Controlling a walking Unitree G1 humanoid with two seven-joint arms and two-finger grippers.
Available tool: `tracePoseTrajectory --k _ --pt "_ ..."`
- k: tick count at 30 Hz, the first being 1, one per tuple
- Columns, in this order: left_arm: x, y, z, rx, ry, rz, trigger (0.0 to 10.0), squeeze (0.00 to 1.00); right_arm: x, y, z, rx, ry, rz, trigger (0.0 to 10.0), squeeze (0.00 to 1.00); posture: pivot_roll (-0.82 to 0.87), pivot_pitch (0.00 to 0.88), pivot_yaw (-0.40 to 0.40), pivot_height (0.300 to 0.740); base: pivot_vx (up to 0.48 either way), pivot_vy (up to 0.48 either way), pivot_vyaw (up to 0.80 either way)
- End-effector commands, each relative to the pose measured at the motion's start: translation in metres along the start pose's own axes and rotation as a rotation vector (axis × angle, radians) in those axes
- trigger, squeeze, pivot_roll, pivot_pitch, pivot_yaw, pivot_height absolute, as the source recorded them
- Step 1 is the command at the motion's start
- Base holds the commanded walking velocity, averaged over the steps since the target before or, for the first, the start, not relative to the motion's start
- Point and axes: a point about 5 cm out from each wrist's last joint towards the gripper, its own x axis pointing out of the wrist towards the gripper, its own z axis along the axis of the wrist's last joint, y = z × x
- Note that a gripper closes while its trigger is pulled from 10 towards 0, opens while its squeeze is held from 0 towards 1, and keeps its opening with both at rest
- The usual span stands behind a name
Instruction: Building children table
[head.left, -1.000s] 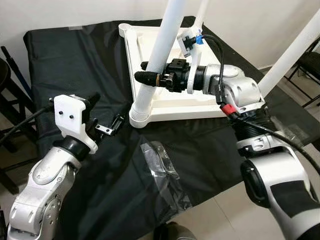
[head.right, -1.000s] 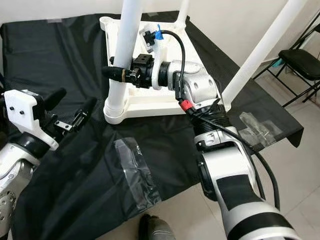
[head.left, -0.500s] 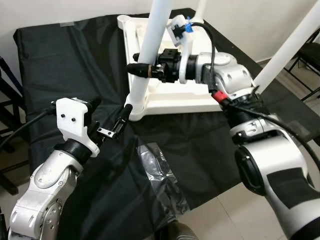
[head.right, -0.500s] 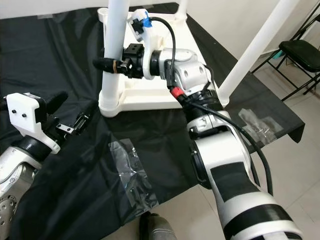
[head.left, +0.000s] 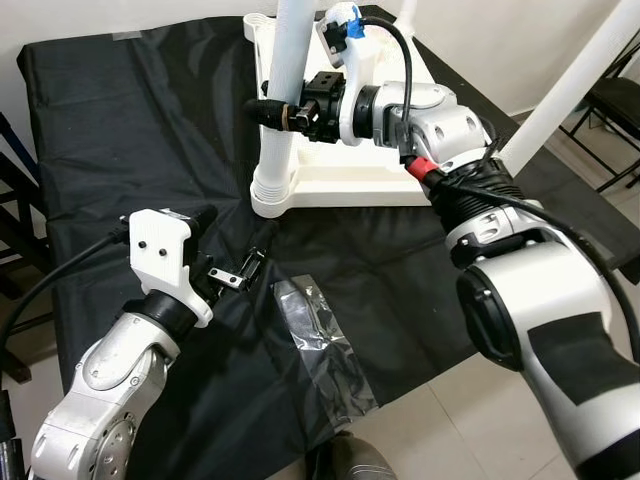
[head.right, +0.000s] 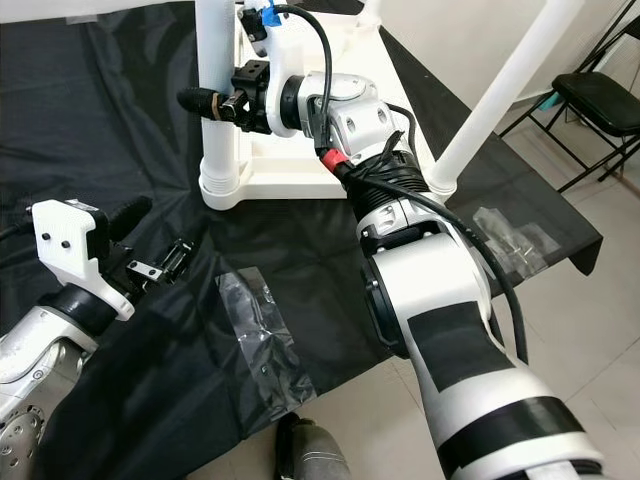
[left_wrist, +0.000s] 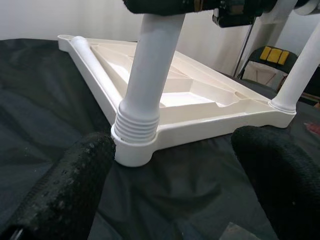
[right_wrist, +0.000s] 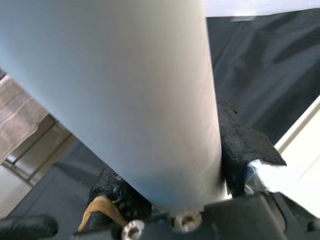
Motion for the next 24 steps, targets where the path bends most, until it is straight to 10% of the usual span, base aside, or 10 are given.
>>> tracePoseTrajectory --k 1,18,24 --pt "-0.003 -0.003 -0.003 -0.009 0.012 0.002 10.0 0.0 -0.007 -0.012 -0.028 0.046 0.117 -0.121 10.0 0.0 -0.05 0.28 -0.167 0.74 0.0 0.0 0.0" --pt "-0.001 -0.007 -0.005 -0.007 0.021 -0.01 10.0 0.0 -0.01 -0.021 -0.047 0.178 0.132 -0.295 10.0 0.0 -0.05 0.28 -0.151 0.74 0.0 0.0 0.0" --pt "0.002 -0.004 -0.004 0.007 0.016 -0.012 10.0 0.0 -0.028 -0.015 -0.064 0.157 0.395 0.015 10.0 0.0 -0.06 0.266 -0.144 0.74 0.0 0.0 0.0"
